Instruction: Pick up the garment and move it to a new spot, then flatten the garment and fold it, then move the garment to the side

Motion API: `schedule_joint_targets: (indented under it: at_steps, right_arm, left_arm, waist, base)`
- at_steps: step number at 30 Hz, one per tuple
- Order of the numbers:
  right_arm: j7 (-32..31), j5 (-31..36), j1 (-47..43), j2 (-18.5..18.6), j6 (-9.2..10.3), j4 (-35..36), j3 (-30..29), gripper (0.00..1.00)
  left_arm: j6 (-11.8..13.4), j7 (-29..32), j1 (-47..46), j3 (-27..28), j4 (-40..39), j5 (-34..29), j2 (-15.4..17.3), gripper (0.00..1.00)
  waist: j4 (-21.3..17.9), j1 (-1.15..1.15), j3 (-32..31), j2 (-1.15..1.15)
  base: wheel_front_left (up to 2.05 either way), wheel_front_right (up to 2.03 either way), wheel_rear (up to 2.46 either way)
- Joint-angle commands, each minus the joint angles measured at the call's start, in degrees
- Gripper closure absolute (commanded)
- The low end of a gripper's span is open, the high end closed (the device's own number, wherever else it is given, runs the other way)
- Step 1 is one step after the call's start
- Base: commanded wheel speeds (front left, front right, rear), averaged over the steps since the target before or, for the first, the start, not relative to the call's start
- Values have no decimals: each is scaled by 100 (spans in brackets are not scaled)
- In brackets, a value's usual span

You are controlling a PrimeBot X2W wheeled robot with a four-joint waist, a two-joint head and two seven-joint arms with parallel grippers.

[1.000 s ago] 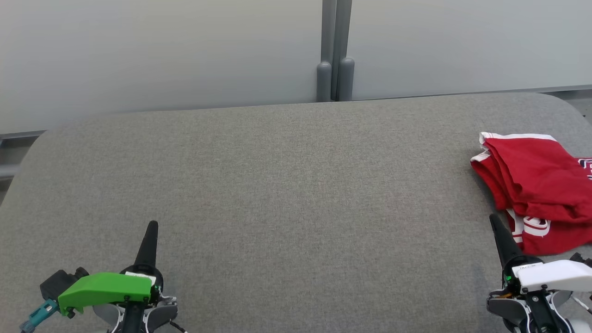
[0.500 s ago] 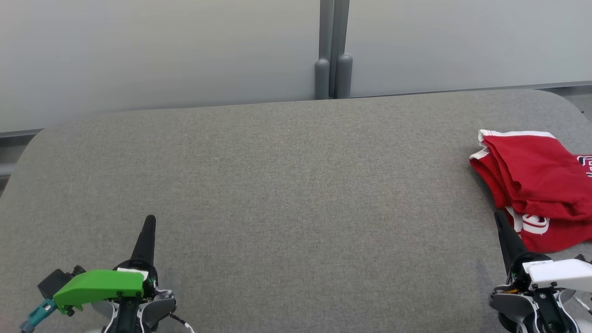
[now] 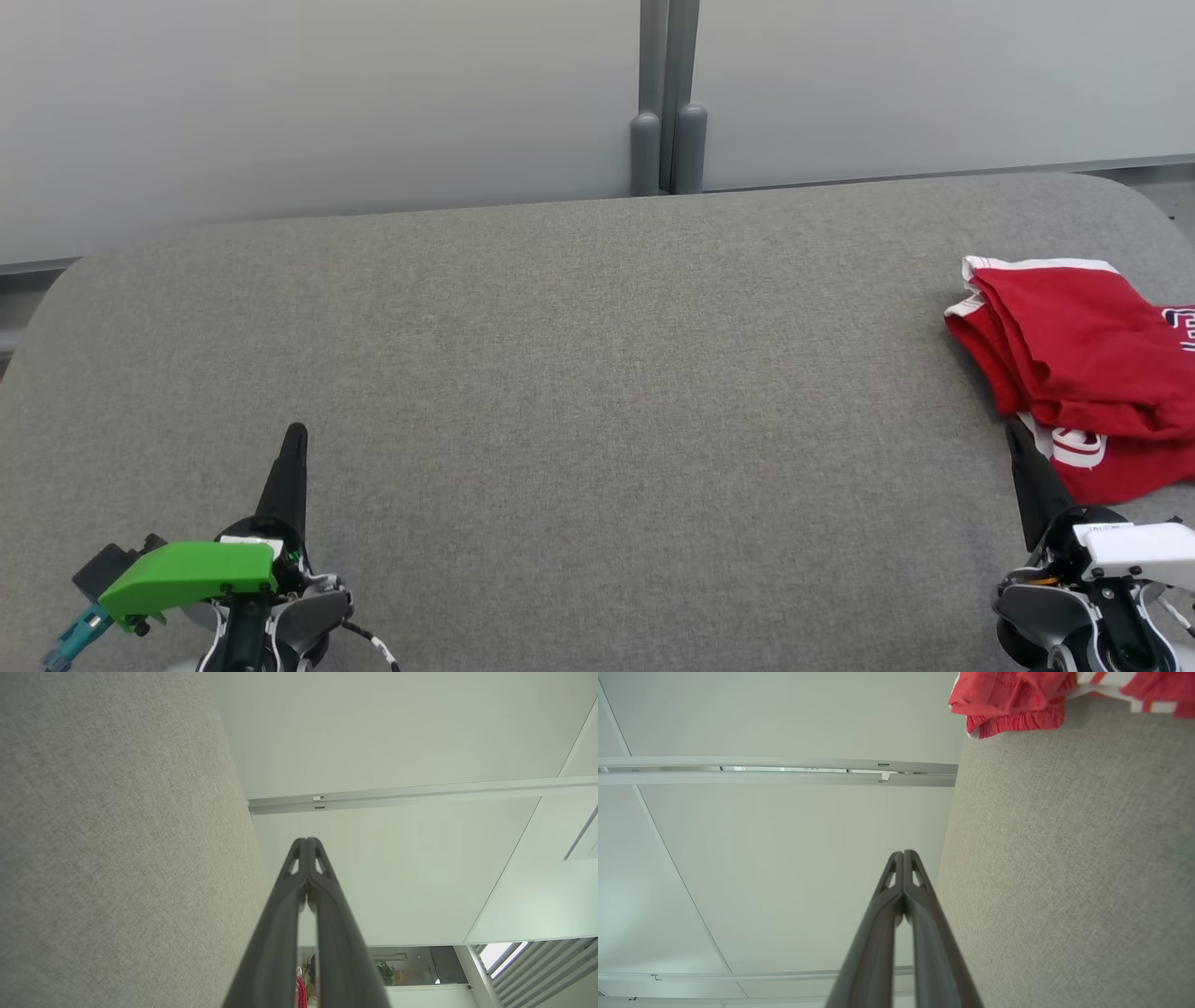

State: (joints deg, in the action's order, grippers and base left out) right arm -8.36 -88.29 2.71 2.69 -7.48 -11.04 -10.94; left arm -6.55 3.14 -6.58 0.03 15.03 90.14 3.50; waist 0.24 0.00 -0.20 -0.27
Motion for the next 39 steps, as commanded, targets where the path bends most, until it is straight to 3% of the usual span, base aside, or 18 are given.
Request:
schedule_joint_targets:
  at_steps: [1, 10, 39]
  right_arm:
    - [-27, -144, 85, 31, -2, -15, -36, 100]
    - [-73, -447, 108, 33, -2, -51, -79, 100]
    - [-66, -427, 99, 32, -2, -48, -73, 100]
  left_arm:
    - [-54, 43, -130, 60, 8, 118, -14, 100]
    - [-129, 108, -154, 150, 45, 305, -70, 100]
    - [-115, 112, -145, 145, 40, 296, -69, 100]
  waist:
    - [-5, 0, 6, 25]
    - [-25, 0, 33, 27]
    - [-25, 0, 33, 27]
  base:
    - [0, 0, 0]
    - [0, 0, 0]
    - [0, 0, 0]
